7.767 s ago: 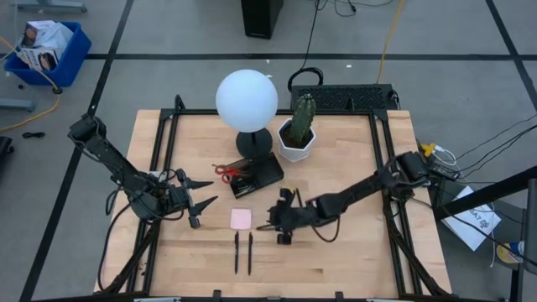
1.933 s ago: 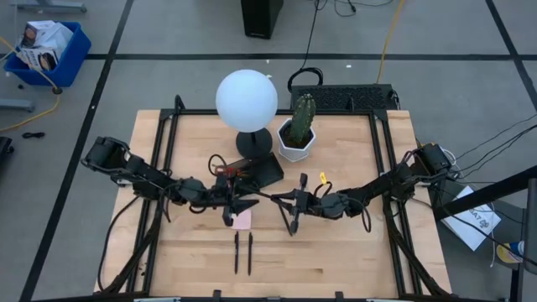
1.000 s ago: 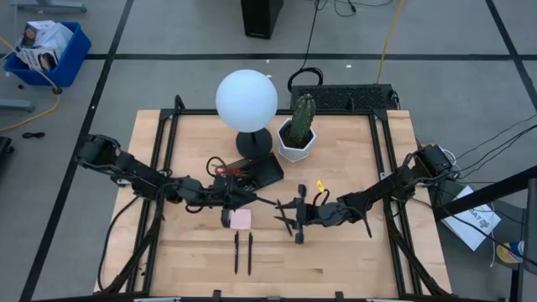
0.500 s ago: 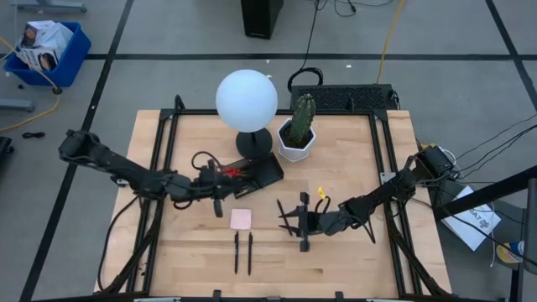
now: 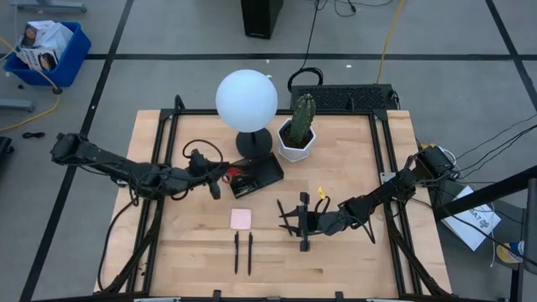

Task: Pick and place office supplies into organizer
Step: Put the black pen into the desk organizer

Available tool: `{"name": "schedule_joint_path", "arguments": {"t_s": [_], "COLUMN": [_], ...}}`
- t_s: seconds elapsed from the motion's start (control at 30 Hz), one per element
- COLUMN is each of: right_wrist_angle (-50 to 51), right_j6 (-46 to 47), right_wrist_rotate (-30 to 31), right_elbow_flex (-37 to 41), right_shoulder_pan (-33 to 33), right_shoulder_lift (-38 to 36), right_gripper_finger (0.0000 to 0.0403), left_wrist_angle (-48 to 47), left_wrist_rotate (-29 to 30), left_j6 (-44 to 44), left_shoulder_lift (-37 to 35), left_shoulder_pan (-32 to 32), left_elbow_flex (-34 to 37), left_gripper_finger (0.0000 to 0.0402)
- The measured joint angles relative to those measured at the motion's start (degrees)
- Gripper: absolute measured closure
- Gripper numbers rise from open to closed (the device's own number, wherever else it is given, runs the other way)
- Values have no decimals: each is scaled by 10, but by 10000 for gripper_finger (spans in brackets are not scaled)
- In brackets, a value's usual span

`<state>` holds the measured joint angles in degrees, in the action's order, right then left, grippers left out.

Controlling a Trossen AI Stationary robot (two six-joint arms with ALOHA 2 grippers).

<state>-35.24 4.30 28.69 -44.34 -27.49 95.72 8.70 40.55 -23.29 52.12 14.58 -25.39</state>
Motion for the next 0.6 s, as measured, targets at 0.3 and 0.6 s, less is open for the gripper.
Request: {"name": "schedule_joint_path", "arguments": {"t_s": [0.3, 0.6], "right_wrist_angle": [0, 0], "right_j6": [0, 0], "right_wrist_rotate": [0, 0], "right_elbow_flex": [0, 0], "right_shoulder_pan": [0, 0], "right_shoulder_lift": [0, 0], "right_gripper_finger": [284, 284], "left_wrist_angle": [-32, -42], "left_wrist_rotate": [-53, -80], "left_j6": [-20, -27], "left_shoulder_lift": [5, 5], "left_shoulder_pan": [-55, -72], "left_elbow_flex": [0, 0], "left_gripper_finger": [352, 338]}}
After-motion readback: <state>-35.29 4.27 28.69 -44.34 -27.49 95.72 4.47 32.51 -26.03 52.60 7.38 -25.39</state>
